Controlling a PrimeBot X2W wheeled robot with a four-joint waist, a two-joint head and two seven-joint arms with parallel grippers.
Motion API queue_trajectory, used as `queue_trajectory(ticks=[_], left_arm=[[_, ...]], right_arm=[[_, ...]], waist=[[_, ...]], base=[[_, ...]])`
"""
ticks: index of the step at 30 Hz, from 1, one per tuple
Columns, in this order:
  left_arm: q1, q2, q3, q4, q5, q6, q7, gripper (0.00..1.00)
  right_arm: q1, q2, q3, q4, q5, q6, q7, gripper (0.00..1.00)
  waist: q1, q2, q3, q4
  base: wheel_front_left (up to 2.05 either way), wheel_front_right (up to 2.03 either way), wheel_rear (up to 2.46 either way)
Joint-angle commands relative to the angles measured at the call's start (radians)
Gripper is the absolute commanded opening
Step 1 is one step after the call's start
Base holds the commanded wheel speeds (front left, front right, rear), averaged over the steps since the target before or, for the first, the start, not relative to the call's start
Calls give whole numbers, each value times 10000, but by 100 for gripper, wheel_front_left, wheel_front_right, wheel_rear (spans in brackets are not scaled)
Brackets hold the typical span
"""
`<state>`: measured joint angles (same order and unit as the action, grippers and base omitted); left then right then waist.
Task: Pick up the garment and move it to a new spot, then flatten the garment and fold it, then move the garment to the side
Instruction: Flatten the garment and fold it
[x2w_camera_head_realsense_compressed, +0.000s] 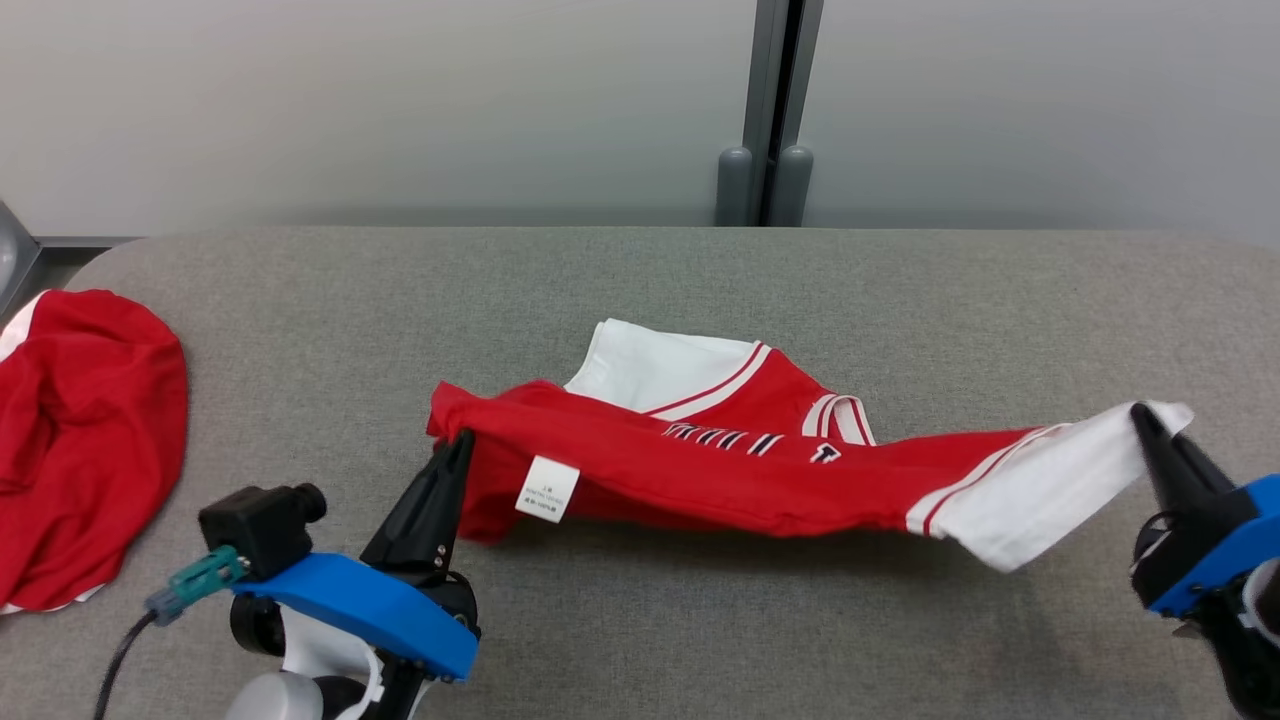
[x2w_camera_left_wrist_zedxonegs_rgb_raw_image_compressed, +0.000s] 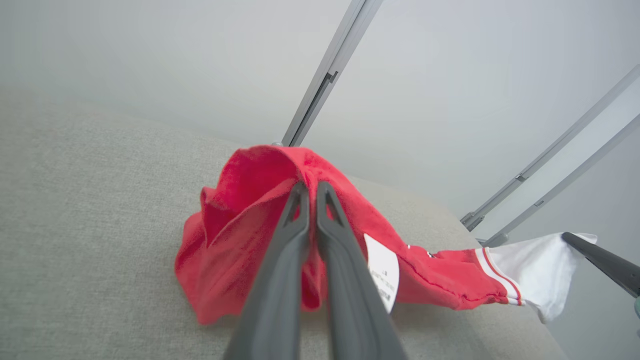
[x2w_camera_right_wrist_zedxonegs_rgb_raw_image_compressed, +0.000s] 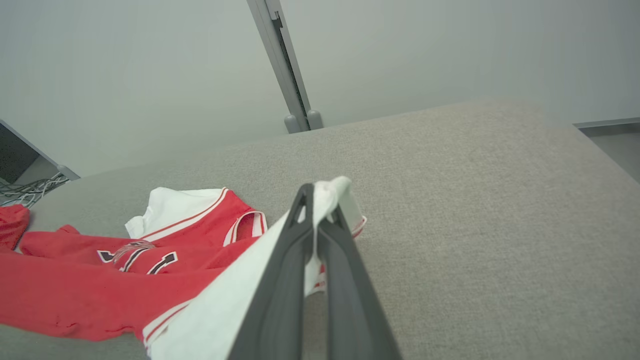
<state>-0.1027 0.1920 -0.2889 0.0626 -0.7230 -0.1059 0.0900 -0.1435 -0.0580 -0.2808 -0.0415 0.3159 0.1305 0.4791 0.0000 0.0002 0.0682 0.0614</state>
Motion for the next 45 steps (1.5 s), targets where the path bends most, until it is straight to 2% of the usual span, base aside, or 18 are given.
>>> queue_trajectory(ticks=[1, 5, 10, 15, 22, 27, 30, 33, 39, 45], left_arm=[[80, 28, 98, -375, -111, 27, 66, 0], [238, 117, 460, -2019, -1026, 108, 664, 0], [-179, 334, 728, -3267, -1917, 240, 1562, 0], [-1152, 467, 975, -3988, -2892, 498, 2586, 0], [-3062, 541, 1408, -4469, -3745, 1238, 3644, 0], [-4019, 942, 1488, -4151, -3575, 1510, 4123, 0], [-4563, 1151, 1395, -3546, -3127, 1654, 4223, 0], [-5378, 1432, 1339, -2766, -2553, 1567, 4110, 0], [-7758, 1738, 1429, -623, -1196, 1223, 2994, 0], [-10146, 1659, 1493, 1255, -48, 755, 1052, 0]], right_arm=[[123, 10, -106, -406, 227, 5, 103, 0], [389, 60, -368, -2312, 1197, 5, 592, 0], [-17, 68, -536, -3675, 1954, 5, 721, 0], [-1128, 68, -453, -4527, 2049, 5, 748, 0], [-3532, 50, -209, -4911, 1725, 5, 928, 0], [-4856, -31, -102, -3820, 1511, 5, 1126, 0], [-5554, -53, -60, -2673, 1386, 5, 1073, 0], [-6615, -117, 77, -1297, 1120, 5, 492, 0], [-9382, -210, 920, 1750, 255, 5, -1972, 0], [-11973, -301, 1496, 3482, 194, 5, -4786, 0]], waist=[[0, -2, -32, -29], [0, -2, -98, -117], [0, -2, -16, -334], [0, -2, 226, -620], [0, -2, 684, -1028], [0, -2, 1178, -1310], [0, -2, 1684, -1498], [0, -2, 2304, -1741], [0, -2, 3287, -2288], [0, -2, 3685, -2533]], base=[[0, 0, 0], [0, 0, 0], [0, 0, 0], [0, 0, 0], [0, 0, 0], [0, 0, 0], [0, 0, 0], [0, 0, 0], [0, 0, 0], [0, 0, 0]])
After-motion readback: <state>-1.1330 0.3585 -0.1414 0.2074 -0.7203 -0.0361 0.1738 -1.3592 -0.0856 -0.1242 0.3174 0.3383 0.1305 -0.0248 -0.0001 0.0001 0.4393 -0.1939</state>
